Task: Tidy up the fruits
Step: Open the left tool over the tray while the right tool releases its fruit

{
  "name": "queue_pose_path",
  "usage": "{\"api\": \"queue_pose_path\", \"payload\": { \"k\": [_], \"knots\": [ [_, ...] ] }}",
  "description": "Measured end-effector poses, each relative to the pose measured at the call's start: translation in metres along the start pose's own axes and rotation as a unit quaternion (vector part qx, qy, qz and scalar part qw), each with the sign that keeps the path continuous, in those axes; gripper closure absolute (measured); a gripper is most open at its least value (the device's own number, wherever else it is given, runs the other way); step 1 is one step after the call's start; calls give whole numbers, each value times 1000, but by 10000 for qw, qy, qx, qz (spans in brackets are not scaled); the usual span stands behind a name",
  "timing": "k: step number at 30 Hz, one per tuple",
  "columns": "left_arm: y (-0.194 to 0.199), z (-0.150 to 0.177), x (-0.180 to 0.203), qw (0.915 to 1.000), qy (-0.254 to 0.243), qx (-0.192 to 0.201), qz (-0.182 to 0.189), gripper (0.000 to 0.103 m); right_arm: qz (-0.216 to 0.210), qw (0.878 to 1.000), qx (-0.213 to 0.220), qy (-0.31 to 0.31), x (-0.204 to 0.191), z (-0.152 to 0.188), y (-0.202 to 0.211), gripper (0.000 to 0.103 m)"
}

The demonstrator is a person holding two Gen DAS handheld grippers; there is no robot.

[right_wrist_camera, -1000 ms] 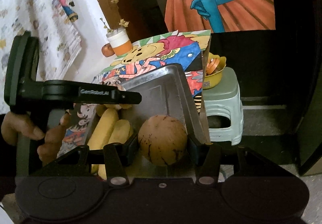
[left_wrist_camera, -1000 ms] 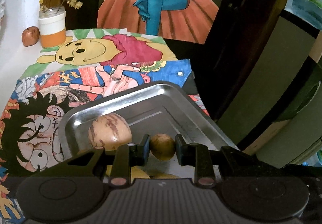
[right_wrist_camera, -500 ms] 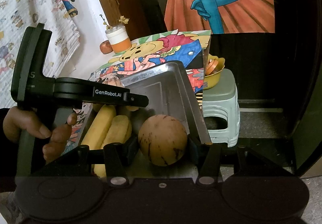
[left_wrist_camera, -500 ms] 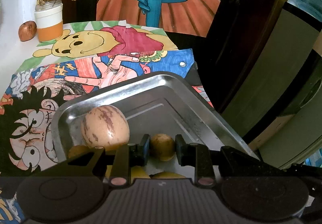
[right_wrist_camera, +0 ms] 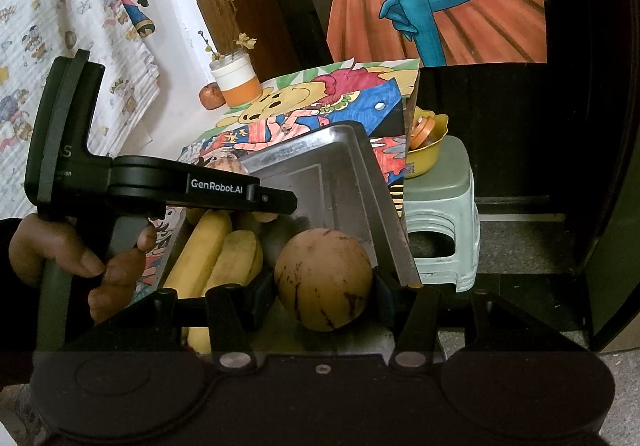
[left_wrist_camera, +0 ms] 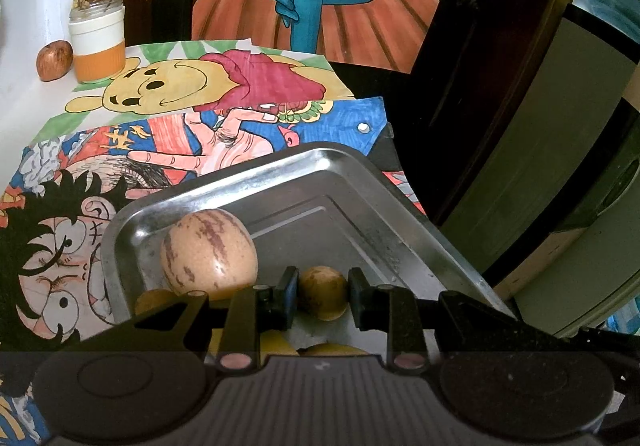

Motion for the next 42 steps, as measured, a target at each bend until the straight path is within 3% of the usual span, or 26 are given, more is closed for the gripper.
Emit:
{"api": "queue_pose_path", "payload": {
  "k": [15, 17, 19, 20, 27, 42],
  "knots": [
    [0, 0, 2, 10000, 0, -15, 11, 66, -24, 10000, 54, -43, 1, -1, 2, 48],
    [0, -1, 2, 10000, 5, -12, 34, 61, -6, 10000, 80, -37, 0, 0, 3, 47],
    [2, -1, 4, 10000, -29, 10, 54, 41, 17, 9999, 99, -37, 1, 0, 4, 44],
    [3, -1, 5, 10000, -30, 20, 59, 38, 14, 9999, 110, -35, 0, 1, 5, 44],
    [8, -2, 7, 9999, -36, 105, 22, 35, 85, 9997, 227, 98, -4, 2, 9, 37],
    [46, -5, 11, 9985, 189, 506, -18, 7, 353, 9968, 701, 178, -11, 2, 26, 17]
  ]
}}
Point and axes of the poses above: each gripper's, at about its wrist camera, not at the fingertips, and y roughly against the way its jaws point, x to its right, z to its underside, the point moved 1 cm from there along -y, roughly the way its jaws point, and after that the axes turned 3 degrees about z, right-handed, at the moved point
